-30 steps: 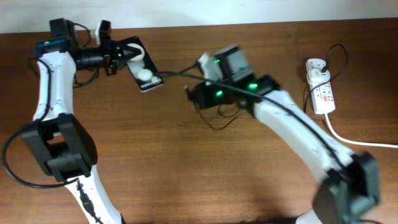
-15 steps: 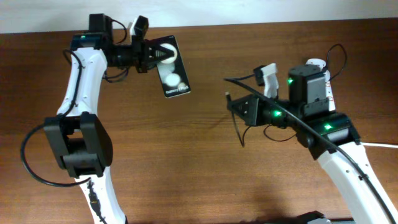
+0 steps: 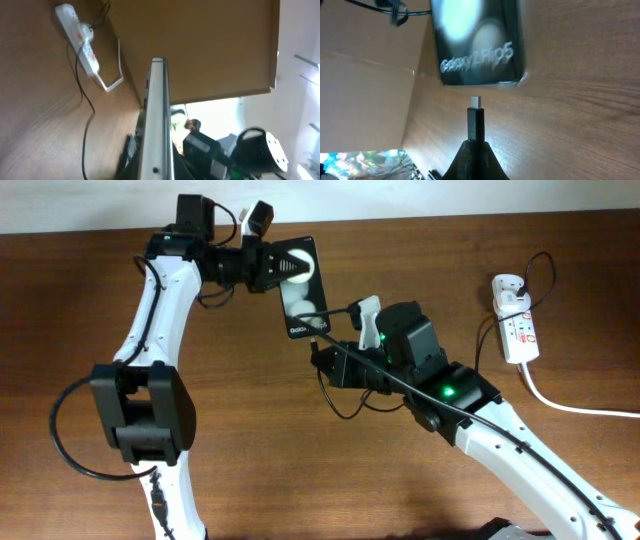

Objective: Plug charger to phone and switch on socket
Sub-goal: 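Raise the cable end with the right gripper up to the phone's bottom port, then push the USB-C plug into the phone's port with the right gripper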

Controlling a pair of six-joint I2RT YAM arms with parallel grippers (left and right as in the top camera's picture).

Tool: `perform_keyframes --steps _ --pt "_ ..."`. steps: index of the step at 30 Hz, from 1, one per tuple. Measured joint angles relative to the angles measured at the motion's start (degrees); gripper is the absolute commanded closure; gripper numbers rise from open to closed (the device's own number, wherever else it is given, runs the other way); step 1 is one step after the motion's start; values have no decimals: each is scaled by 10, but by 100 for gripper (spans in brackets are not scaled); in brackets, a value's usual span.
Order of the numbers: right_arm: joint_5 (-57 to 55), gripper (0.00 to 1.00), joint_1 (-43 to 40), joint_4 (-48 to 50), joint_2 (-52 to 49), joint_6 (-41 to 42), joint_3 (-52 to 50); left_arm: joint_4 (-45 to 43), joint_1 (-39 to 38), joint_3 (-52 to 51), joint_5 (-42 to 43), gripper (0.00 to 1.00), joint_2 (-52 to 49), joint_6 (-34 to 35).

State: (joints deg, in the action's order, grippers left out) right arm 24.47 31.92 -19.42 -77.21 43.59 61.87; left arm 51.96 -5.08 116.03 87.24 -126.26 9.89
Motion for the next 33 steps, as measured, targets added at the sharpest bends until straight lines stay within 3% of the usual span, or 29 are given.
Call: perform_keyframes --steps 4,7,33 --pt "-7 96 0 16 0 1 0 -67 0 0 -7 100 0 109" --pt "-7 96 0 23 0 -3 0 -68 0 0 -12 100 0 136" --pt "-22 96 0 32 0 -5 0 -68 -2 0 -17 100 0 140"
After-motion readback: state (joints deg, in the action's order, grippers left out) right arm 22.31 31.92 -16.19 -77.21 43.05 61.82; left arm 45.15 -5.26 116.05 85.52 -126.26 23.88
